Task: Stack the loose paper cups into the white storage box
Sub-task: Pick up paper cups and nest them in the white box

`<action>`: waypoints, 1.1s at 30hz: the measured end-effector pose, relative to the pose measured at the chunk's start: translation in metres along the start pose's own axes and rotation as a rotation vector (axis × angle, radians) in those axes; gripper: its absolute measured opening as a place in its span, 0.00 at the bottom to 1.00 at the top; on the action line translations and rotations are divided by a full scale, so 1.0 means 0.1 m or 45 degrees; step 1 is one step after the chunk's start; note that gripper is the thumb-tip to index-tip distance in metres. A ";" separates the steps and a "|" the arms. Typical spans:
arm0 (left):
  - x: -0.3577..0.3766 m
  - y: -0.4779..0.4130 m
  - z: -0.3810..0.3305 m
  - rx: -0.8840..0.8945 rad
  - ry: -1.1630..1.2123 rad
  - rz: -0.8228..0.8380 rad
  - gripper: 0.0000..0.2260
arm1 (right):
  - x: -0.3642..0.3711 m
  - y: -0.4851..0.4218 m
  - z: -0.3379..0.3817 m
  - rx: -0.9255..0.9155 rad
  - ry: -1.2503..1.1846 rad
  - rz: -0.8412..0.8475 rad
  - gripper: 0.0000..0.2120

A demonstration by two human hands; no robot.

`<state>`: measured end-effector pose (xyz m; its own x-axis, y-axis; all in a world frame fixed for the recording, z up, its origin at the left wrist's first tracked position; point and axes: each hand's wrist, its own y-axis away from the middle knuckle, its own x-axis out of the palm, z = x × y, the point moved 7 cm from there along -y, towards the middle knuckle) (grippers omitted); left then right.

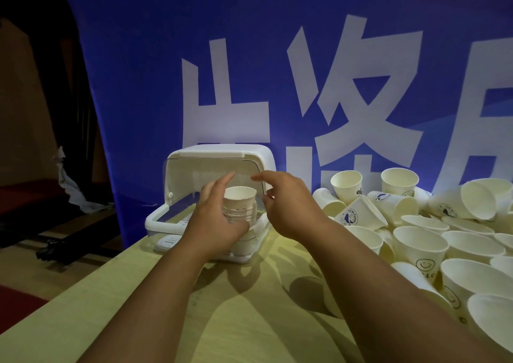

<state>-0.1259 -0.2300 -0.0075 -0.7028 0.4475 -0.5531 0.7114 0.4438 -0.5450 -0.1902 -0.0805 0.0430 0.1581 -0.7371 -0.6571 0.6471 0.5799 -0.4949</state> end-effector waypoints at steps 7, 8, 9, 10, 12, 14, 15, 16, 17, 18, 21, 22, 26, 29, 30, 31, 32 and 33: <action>0.01 0.03 0.00 -0.061 -0.295 0.059 0.26 | -0.37 -0.11 -0.25 0.195 0.205 -0.156 0.09; 0.01 0.04 -0.03 -0.053 -0.329 0.052 0.26 | -0.42 -0.12 -0.30 0.234 0.232 -0.138 0.08; 0.00 0.05 -0.06 -0.045 -0.370 0.046 0.27 | -0.47 -0.12 -0.34 0.269 0.270 -0.110 0.06; 0.00 0.06 -0.09 -0.029 -0.415 0.044 0.27 | -0.51 -0.12 -0.40 0.303 0.322 -0.076 0.05; 0.02 0.05 -0.16 0.037 -0.502 0.028 0.27 | -0.62 -0.11 -0.51 0.368 0.493 0.027 0.08; 0.02 0.05 -0.27 0.113 -0.526 -0.049 0.23 | -0.71 -0.06 -0.60 0.433 0.675 0.192 0.13; 0.03 0.08 -0.36 0.166 -0.502 -0.085 0.20 | -0.75 -0.02 -0.63 0.471 0.742 0.263 0.14; 0.07 0.12 -0.49 0.242 -0.453 -0.096 0.15 | -0.79 0.02 -0.67 0.512 0.787 0.322 0.15; 0.13 0.17 -0.62 0.327 -0.380 -0.076 0.11 | -0.82 0.06 -0.71 0.564 0.797 0.374 0.15; 0.22 0.24 -0.76 0.390 -0.266 -0.004 0.08 | -0.83 0.10 -0.75 0.621 0.774 0.428 0.16; 0.60 0.47 -0.99 0.330 0.061 0.462 0.10 | -0.77 0.21 -0.80 0.777 0.628 0.594 0.16; 0.72 0.54 -1.01 0.294 0.075 0.614 0.13 | -0.74 0.24 -0.80 0.809 0.578 0.634 0.16; 0.93 0.65 -0.94 0.216 -0.025 0.928 0.17 | -0.62 0.29 -0.83 0.810 0.543 0.693 0.18; 0.91 0.65 -0.90 0.205 -0.068 0.939 0.11 | -0.61 0.26 -0.81 0.706 0.691 0.636 0.15; 0.89 0.64 -0.91 0.214 -0.077 0.917 0.08 | -0.62 0.25 -0.78 0.673 0.737 0.623 0.14; 0.85 0.62 -0.91 0.214 -0.083 0.884 0.05 | -0.64 0.24 -0.75 0.649 0.764 0.610 0.14; 0.80 0.59 -0.90 0.206 -0.088 0.846 0.05 | -0.65 0.23 -0.72 0.632 0.784 0.592 0.14; 0.76 0.56 -0.87 0.193 -0.094 0.806 0.08 | -0.67 0.21 -0.70 0.618 0.799 0.575 0.14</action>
<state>-0.1394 -0.1031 -0.0252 -0.1501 0.5295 -0.8350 0.9837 -0.0049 -0.1799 -0.2393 0.0053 0.0368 0.1296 -0.0689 -0.9892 0.8876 0.4528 0.0848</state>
